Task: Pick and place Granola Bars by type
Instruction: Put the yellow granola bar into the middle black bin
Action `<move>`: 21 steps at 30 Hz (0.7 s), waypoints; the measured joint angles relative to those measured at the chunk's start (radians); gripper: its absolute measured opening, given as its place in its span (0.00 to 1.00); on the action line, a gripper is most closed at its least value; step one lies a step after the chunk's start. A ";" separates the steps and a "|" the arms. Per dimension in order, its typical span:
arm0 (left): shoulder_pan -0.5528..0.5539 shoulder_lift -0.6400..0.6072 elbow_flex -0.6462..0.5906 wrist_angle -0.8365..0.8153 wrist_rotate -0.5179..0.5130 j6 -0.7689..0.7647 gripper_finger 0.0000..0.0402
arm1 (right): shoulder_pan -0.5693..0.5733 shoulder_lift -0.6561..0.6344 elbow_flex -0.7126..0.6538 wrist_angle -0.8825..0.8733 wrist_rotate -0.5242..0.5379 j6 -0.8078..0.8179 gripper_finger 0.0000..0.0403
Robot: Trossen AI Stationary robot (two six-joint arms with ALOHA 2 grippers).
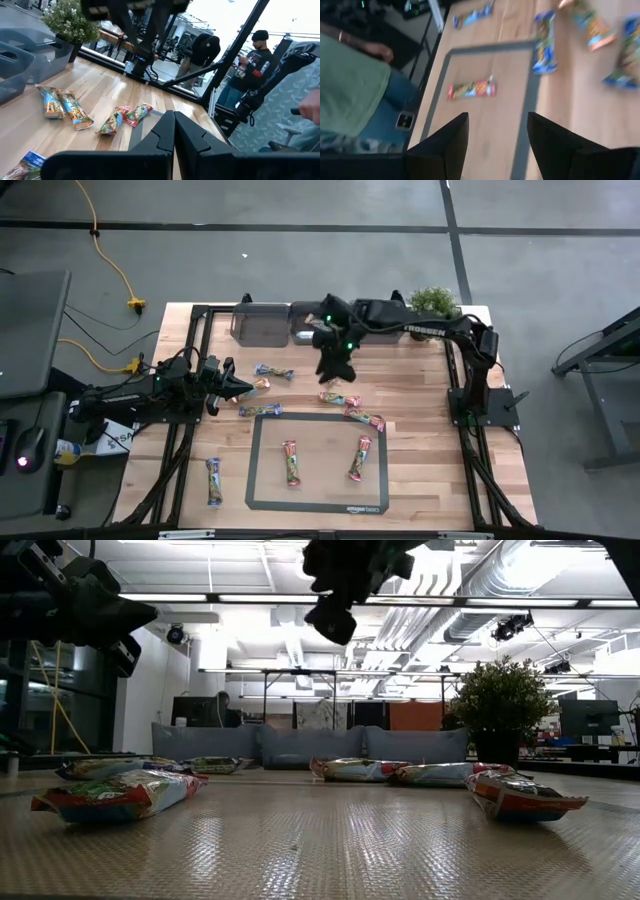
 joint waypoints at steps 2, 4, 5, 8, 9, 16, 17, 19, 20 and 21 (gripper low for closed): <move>0.000 0.000 0.000 0.000 0.000 0.000 0.00 | 0.030 0.001 -0.001 -0.029 0.016 -0.004 0.46; 0.000 0.000 0.000 0.000 0.000 0.000 0.00 | 0.061 0.001 0.000 -0.049 0.046 -0.021 0.46; 0.000 0.000 0.000 0.000 0.000 0.000 0.00 | 0.076 0.001 0.000 -0.058 0.067 -0.024 0.46; 0.000 0.000 0.000 0.000 0.000 0.000 0.00 | 0.116 0.001 0.000 -0.079 0.100 -0.025 0.46; 0.000 0.000 0.000 0.000 0.000 0.000 0.00 | 0.129 0.001 0.000 -0.090 0.120 -0.027 0.46; 0.000 0.000 0.000 0.000 0.000 0.000 0.00 | 0.207 0.001 0.000 -0.181 0.298 -0.054 0.46; 0.000 0.000 0.000 0.000 0.000 0.000 0.00 | 0.214 0.001 0.000 -0.194 0.310 -0.053 0.46; 0.000 0.000 0.000 0.000 0.000 0.000 0.00 | 0.225 0.001 0.000 -0.209 0.342 -0.048 0.46; 0.000 0.000 0.000 0.000 0.000 0.000 0.00 | 0.230 0.001 0.000 -0.217 0.361 -0.046 0.46; 0.000 0.000 0.000 0.000 0.000 0.000 0.00 | 0.234 0.001 0.000 -0.226 0.379 -0.043 0.46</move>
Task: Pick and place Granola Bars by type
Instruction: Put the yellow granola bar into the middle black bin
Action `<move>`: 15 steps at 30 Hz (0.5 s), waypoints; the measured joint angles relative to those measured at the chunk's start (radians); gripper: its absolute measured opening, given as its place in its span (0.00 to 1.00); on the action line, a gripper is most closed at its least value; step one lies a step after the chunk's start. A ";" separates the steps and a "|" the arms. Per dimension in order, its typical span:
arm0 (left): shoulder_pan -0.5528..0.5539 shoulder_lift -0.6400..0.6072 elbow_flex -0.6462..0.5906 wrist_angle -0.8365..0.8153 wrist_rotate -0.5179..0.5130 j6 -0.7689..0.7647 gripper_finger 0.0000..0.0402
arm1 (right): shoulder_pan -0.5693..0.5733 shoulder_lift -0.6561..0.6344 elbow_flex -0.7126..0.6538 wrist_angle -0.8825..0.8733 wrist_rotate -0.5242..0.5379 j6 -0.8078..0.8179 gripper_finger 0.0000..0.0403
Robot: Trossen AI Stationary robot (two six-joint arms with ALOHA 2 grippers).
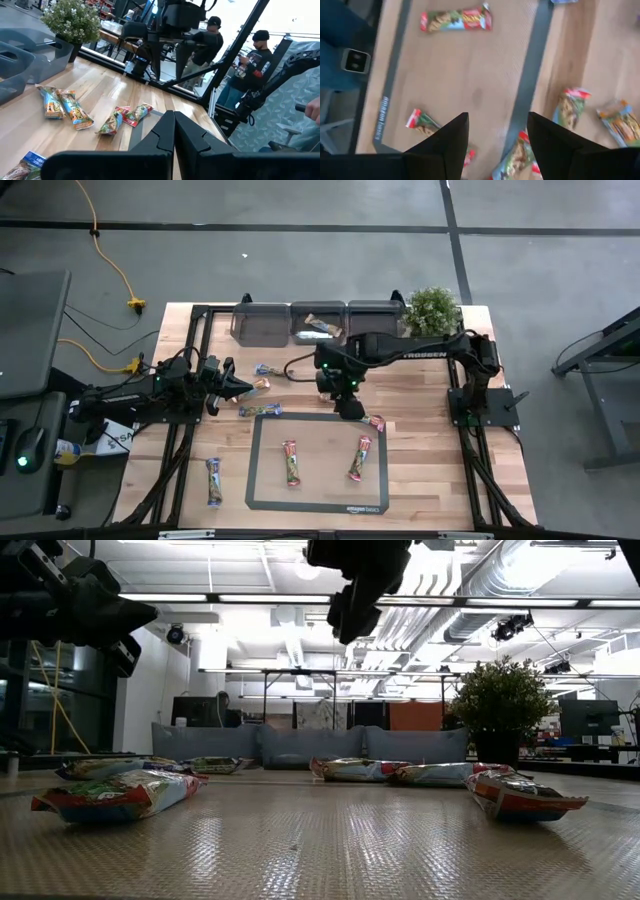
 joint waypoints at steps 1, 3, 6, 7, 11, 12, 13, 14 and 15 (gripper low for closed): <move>0.000 0.000 0.000 0.000 0.000 0.000 0.00 | 0.004 0.000 0.000 -0.010 0.024 0.013 0.46; 0.000 0.000 0.000 0.000 0.000 0.000 0.00 | 0.012 0.000 0.000 -0.032 0.098 0.041 0.46; 0.000 0.000 0.000 0.000 0.000 0.000 0.00 | 0.021 0.000 0.000 -0.068 0.247 0.048 0.46; 0.000 0.000 0.000 0.000 0.000 0.000 0.00 | 0.022 0.000 0.000 -0.072 0.293 0.043 0.46; 0.000 0.000 0.000 0.000 0.000 0.000 0.00 | 0.019 0.000 0.000 -0.062 0.393 -0.031 0.46; 0.000 0.000 0.000 0.000 0.000 0.000 0.00 | 0.015 0.002 0.000 -0.046 0.394 -0.070 0.46; 0.000 0.000 0.000 0.000 0.000 0.000 0.00 | 0.011 0.008 0.001 -0.026 0.391 -0.117 0.46; 0.000 0.000 0.000 0.000 0.000 0.000 0.00 | 0.006 0.012 0.001 -0.010 0.380 -0.168 0.46; 0.000 0.000 0.000 0.000 0.000 0.000 0.00 | 0.002 0.021 0.001 0.005 0.368 -0.216 0.46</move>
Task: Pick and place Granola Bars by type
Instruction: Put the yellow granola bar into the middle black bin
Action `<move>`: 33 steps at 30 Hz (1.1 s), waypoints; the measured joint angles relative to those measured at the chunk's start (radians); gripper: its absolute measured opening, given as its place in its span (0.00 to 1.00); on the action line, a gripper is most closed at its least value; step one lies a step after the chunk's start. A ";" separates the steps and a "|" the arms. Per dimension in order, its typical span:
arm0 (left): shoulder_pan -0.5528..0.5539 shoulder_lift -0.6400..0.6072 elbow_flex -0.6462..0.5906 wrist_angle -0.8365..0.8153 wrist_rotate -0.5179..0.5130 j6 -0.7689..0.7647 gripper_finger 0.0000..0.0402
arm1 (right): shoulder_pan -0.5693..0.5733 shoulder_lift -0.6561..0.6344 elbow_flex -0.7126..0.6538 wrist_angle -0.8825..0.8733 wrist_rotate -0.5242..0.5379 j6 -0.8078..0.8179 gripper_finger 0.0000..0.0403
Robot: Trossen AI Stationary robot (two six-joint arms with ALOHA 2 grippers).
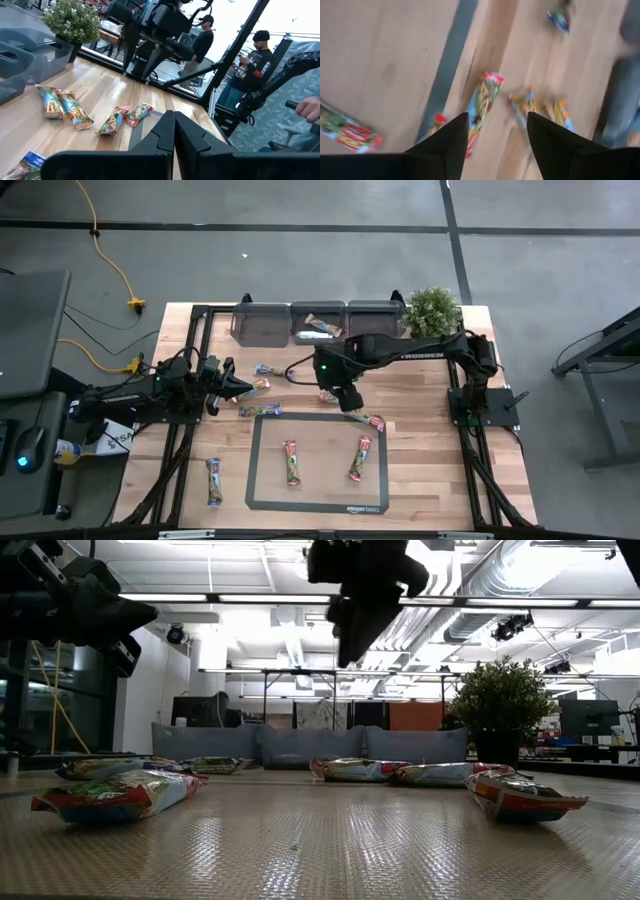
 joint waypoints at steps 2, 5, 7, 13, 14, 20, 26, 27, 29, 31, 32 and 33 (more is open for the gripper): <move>0.000 0.000 0.000 0.000 0.000 0.000 0.00 | -0.011 0.019 0.000 0.032 -0.022 -0.089 0.46; 0.000 0.000 0.000 0.000 0.000 0.000 0.00 | -0.028 0.055 0.000 0.036 -0.029 -0.198 0.46; 0.000 0.000 0.000 0.000 0.000 0.000 0.00 | -0.046 0.079 0.000 0.029 -0.032 -0.247 0.46; 0.000 0.000 0.000 0.000 0.000 0.000 0.00 | -0.113 0.123 0.000 0.015 -0.055 -0.335 0.46; 0.000 0.000 0.000 0.000 0.000 0.000 0.00 | -0.125 0.125 0.000 0.013 -0.057 -0.349 0.46; 0.000 0.000 0.000 0.000 0.000 0.000 0.00 | -0.186 0.129 0.000 0.000 -0.137 -0.439 0.46; 0.000 0.000 0.000 0.000 0.000 0.000 0.00 | -0.222 0.138 0.000 -0.019 -0.213 -0.564 0.46; 0.000 0.000 0.000 0.000 0.000 0.000 0.00 | -0.225 0.145 0.000 -0.028 -0.217 -0.582 0.46; 0.000 0.000 0.000 0.000 0.000 0.000 0.00 | -0.227 0.163 0.000 -0.040 -0.214 -0.614 0.46; 0.000 0.000 0.000 0.000 0.000 0.000 0.00 | -0.227 0.180 0.000 -0.039 -0.212 -0.625 0.46; 0.000 0.000 0.000 0.000 0.000 0.000 0.00 | -0.226 0.188 0.000 -0.036 -0.210 -0.625 0.46; 0.000 0.000 0.000 0.000 0.000 0.000 0.00 | -0.226 0.198 0.000 -0.028 -0.202 -0.626 0.46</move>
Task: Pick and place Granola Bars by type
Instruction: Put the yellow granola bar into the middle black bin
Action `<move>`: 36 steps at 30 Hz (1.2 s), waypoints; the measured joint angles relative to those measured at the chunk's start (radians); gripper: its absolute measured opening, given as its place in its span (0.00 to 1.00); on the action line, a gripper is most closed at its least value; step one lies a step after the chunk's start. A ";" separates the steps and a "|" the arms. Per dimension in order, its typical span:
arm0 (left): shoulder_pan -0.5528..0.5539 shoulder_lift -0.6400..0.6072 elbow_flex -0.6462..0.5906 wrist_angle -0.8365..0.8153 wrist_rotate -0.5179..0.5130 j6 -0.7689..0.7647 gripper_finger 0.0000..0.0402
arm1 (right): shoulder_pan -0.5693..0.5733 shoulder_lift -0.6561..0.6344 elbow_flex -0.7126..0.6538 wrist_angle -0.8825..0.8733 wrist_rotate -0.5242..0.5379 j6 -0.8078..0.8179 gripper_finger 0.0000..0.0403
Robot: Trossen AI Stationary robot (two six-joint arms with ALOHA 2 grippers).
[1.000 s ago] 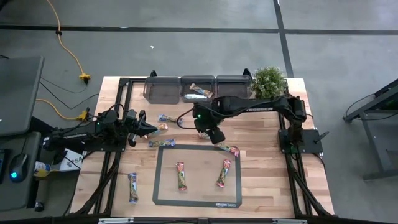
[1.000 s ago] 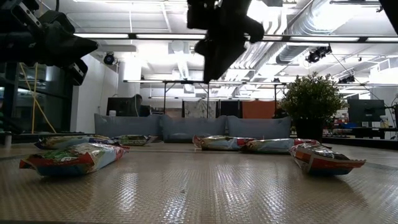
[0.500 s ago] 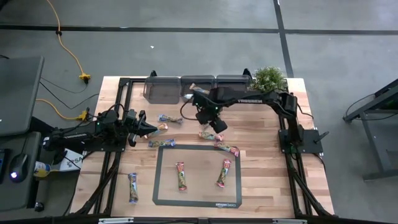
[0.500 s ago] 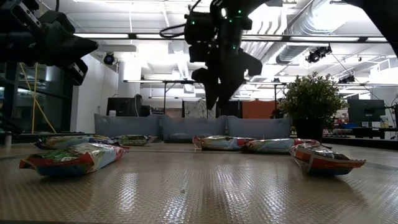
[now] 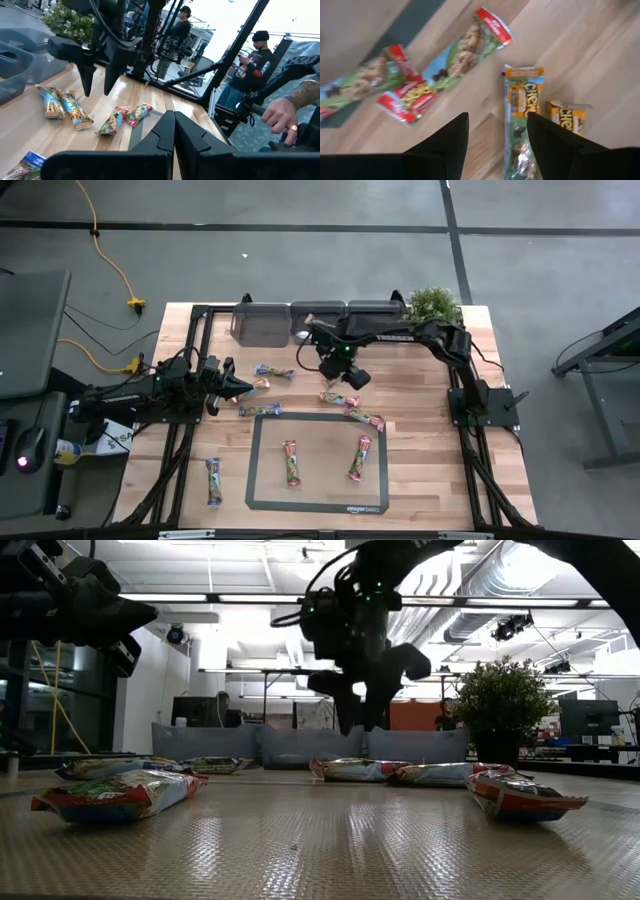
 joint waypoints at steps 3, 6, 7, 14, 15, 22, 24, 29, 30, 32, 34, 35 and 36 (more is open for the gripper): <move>0.000 0.000 0.000 0.000 0.000 0.000 0.00 | 0.000 0.024 0.000 0.014 0.013 -0.002 0.46; 0.000 0.000 0.000 0.000 0.000 0.000 0.00 | -0.002 0.040 0.000 0.028 0.021 -0.006 0.46; 0.000 0.000 0.000 0.000 0.000 0.000 0.00 | -0.003 0.043 0.000 0.031 0.024 -0.004 0.46; 0.000 0.000 0.000 0.000 0.000 0.000 0.00 | -0.023 0.055 0.000 0.084 0.045 0.010 0.46; 0.000 0.000 0.000 0.000 0.000 0.000 0.00 | -0.028 0.055 0.000 0.087 0.046 0.017 0.46; 0.000 0.000 0.000 0.000 0.000 0.000 0.00 | -0.049 0.059 0.000 0.066 0.044 0.026 0.46; 0.000 0.000 0.000 0.000 0.000 0.000 0.00 | -0.048 0.059 0.000 0.067 0.042 0.023 0.46; 0.000 0.000 0.000 0.000 0.000 0.000 0.00 | -0.049 0.059 0.000 0.072 0.033 0.020 0.46; 0.000 0.000 0.000 0.000 0.000 0.000 0.00 | -0.050 0.059 0.000 0.072 0.032 0.020 0.46; 0.000 0.000 0.000 0.000 0.000 0.000 0.00 | -0.052 0.059 0.000 0.072 0.027 0.021 0.46; 0.000 0.000 0.000 0.000 0.000 0.000 0.00 | -0.053 0.059 0.000 0.072 0.027 0.022 0.46; 0.000 0.000 0.000 0.000 0.000 0.000 0.00 | -0.053 0.059 0.000 0.072 0.027 0.023 0.46; 0.000 0.000 0.000 0.000 0.000 0.000 0.00 | -0.053 0.059 0.000 0.070 0.027 0.023 0.46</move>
